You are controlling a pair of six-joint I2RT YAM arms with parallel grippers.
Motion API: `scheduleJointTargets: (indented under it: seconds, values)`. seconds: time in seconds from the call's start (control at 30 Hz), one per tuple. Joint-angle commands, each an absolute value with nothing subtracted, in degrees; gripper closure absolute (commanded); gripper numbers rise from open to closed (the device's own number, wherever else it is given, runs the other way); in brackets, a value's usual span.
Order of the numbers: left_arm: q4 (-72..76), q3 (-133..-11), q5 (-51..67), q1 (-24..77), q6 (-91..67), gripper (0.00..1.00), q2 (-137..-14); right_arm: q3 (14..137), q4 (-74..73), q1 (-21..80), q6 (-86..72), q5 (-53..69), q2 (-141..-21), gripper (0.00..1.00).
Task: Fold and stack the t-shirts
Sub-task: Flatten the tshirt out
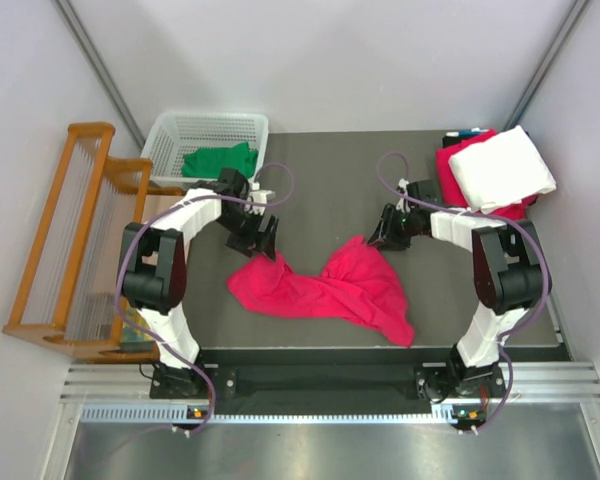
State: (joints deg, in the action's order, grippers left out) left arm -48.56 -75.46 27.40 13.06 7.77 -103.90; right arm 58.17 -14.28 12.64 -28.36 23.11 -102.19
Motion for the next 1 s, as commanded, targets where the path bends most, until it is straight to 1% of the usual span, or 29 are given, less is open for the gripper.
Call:
scheduleJointTargets:
  seconds: [0.0,0.03,0.07,0.1,0.17,0.2,0.23,0.3,0.33,0.37,0.4,0.43,0.6,0.77,0.97]
  values:
    - [-47.38,-74.97,30.58,12.83,6.16,0.17,-106.26,58.1,-11.16,13.1,-29.44,25.75,-102.22,0.64]
    - [-47.29,-74.97,30.76,12.83,5.37,0.21,-107.13,57.83,-11.08,13.18,-29.97,26.8,-101.61,0.67]
    - [-47.29,-74.88,31.54,12.83,5.27,0.25,-107.49,57.14,-10.73,13.18,-30.23,27.24,-101.08,0.73]
    - [-47.37,-74.8,31.81,13.01,5.01,0.32,-107.75,56.61,-10.37,13.18,-30.58,27.51,-100.38,0.75]
    - [-47.29,-74.88,30.95,13.18,4.92,0.35,-107.67,55.29,-10.2,13.18,-31.2,28.04,-98.53,0.75]
    - [-47.02,-74.97,30.24,13.36,5.01,0.4,-107.49,55.11,-10.11,13.18,-31.38,28.3,-98.18,0.75]
    - [-46.24,-75.23,29.63,13.36,5.1,0.42,-106.79,55.02,-10.98,13.18,-31.38,28.3,-97.83,0.76]
    - [-45.88,-76.02,27.34,13.36,5.18,0.53,-106.61,55.81,-12.3,13.18,-30.77,28.56,-98.26,0.86]
    - [-46.05,-76.72,26.81,13.36,5.27,0.71,-106.79,56.42,-13.09,13.18,-30.5,28.48,-98.96,0.9]
    - [-46.14,-77.08,26.2,13.27,5.19,0.84,-106.87,57.99,-15.01,13.1,-30.24,28.39,-99.23,0.99]
    - [-46.58,-77.34,25.5,13.27,5.19,0.94,-106.7,58.88,-15.9,13.1,-29.63,28.39,-99.49,1.0]
    - [-46.84,-78.04,25.23,13.27,5.36,1.0,-106.35,59.84,-16.69,13.1,-29.45,28.3,-99.32,1.0]
    - [-50.7,-80.85,24.35,13.18,7.29,1.0,-102.75,65.73,-20.65,13.1,-29.53,27.16,-96.07,1.0]
    - [-55.98,-88.14,24.08,12.66,9.58,1.0,-96.34,70.04,-23.55,11.78,-29.36,25.66,-91.68,1.0]
    - [-53.09,-93.33,19.35,12.57,9.84,1.0,-87.46,75.76,-28.3,6.07,-27.25,25.84,-87.98,1.0]
